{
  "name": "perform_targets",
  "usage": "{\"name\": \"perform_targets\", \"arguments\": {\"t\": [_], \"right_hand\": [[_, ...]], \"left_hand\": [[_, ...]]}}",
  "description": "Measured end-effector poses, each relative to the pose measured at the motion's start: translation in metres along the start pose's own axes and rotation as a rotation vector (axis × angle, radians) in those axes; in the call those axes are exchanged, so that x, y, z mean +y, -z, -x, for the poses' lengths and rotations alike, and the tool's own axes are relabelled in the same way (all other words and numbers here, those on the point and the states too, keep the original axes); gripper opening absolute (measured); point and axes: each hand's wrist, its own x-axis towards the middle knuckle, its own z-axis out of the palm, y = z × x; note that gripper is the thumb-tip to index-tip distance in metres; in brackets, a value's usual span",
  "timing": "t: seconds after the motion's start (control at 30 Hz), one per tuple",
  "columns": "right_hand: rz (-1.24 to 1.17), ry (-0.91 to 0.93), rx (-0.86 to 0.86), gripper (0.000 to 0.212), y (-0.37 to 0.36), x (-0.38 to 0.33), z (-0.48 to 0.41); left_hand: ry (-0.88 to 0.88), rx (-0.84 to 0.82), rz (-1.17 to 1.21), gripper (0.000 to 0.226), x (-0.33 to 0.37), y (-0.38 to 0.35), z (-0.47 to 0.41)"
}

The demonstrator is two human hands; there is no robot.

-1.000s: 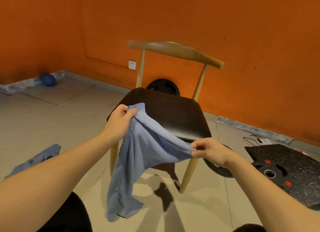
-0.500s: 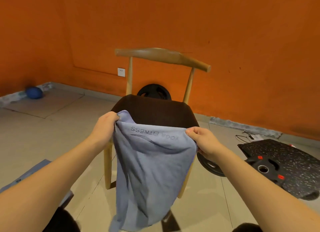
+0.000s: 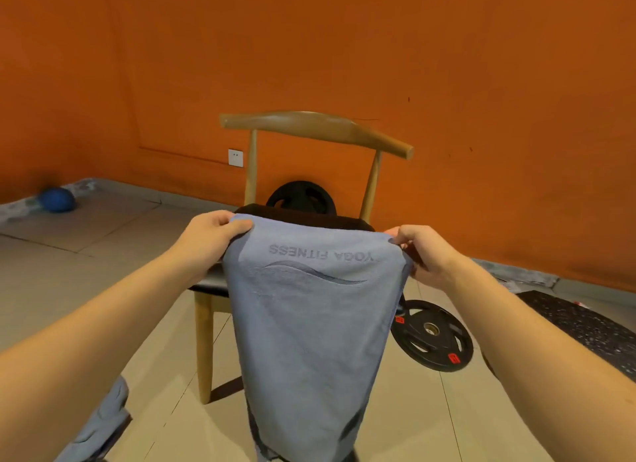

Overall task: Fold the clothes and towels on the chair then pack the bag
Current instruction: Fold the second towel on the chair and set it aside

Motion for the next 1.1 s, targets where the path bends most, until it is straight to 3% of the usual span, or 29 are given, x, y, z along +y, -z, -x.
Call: {"name": "perform_targets", "arguments": {"t": [0.1,0.23,0.37,0.5,0.63,0.83,1.1], "right_hand": [[0.271,0.109,0.124,0.014,-0.002,-0.014,-0.030],[0.716,0.321,0.356,0.015,-0.006,-0.023,-0.094],[0.900,0.275,0.525,0.010,-0.020,-0.022,-0.156],[0.900,0.136,0.609,0.018,-0.031,-0.012,-0.213],[0.697,0.005,0.592,0.016,-0.036,0.004,-0.267],[0.582,0.042,0.633,0.006,-0.042,0.034,-0.328],[0.636,0.078,0.536,0.014,-0.045,0.048,-0.360]], "left_hand": [[-0.035,0.063,-0.028,0.041,0.004,-0.004,-0.029],[-0.096,0.126,-0.132,0.027,0.004,-0.009,-0.083],[-0.035,0.174,-0.395,0.026,0.001,-0.020,-0.146],[0.163,0.225,-0.359,0.025,-0.018,-0.040,-0.205],[0.288,0.228,-0.220,0.012,-0.056,-0.068,-0.255],[0.260,0.314,-0.343,0.017,-0.124,-0.096,-0.329],[0.173,0.271,-0.503,0.028,-0.119,-0.117,-0.329]]}}
